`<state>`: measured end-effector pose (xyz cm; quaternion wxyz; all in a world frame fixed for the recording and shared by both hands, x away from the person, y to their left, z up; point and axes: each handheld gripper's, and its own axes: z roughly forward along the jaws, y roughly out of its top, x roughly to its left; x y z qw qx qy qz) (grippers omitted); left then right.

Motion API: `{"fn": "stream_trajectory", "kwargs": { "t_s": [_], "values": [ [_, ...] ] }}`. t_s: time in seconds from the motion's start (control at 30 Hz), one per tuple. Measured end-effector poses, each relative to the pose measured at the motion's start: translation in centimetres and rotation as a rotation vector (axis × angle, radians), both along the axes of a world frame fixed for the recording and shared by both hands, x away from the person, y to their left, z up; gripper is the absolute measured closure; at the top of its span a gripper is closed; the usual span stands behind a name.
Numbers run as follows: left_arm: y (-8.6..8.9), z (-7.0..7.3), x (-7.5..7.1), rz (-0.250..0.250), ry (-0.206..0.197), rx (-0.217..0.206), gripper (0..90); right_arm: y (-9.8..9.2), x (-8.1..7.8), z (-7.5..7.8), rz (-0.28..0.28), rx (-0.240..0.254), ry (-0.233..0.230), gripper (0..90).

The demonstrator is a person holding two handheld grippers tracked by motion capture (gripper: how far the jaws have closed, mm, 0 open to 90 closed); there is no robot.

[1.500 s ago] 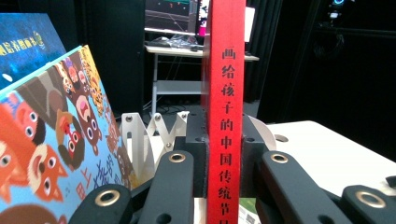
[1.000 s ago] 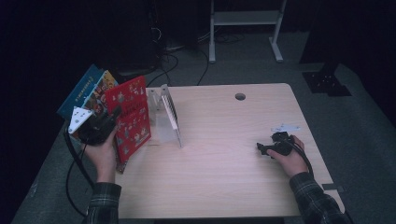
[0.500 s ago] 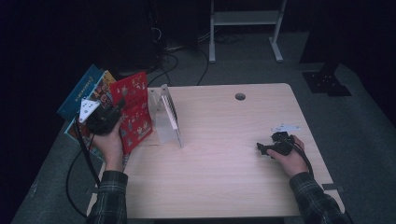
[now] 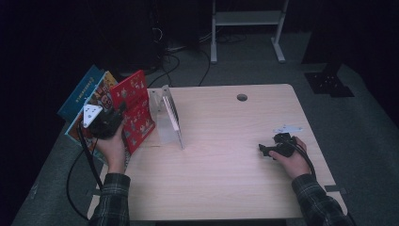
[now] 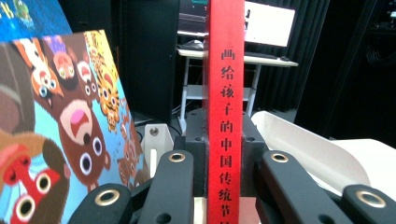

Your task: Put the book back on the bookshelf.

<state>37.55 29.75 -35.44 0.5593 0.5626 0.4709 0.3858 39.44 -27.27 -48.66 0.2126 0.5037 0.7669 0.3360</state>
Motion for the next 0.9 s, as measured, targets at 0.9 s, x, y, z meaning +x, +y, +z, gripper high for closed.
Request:
{"fn": "stream_trajectory", "kwargs": {
  "t_s": [0.9],
  "values": [
    [-0.6,-1.8,0.0,0.017,0.131,0.048,79.2,0.0,0.0,0.0,-0.001,0.000,0.000,9.6]
  ]
}}
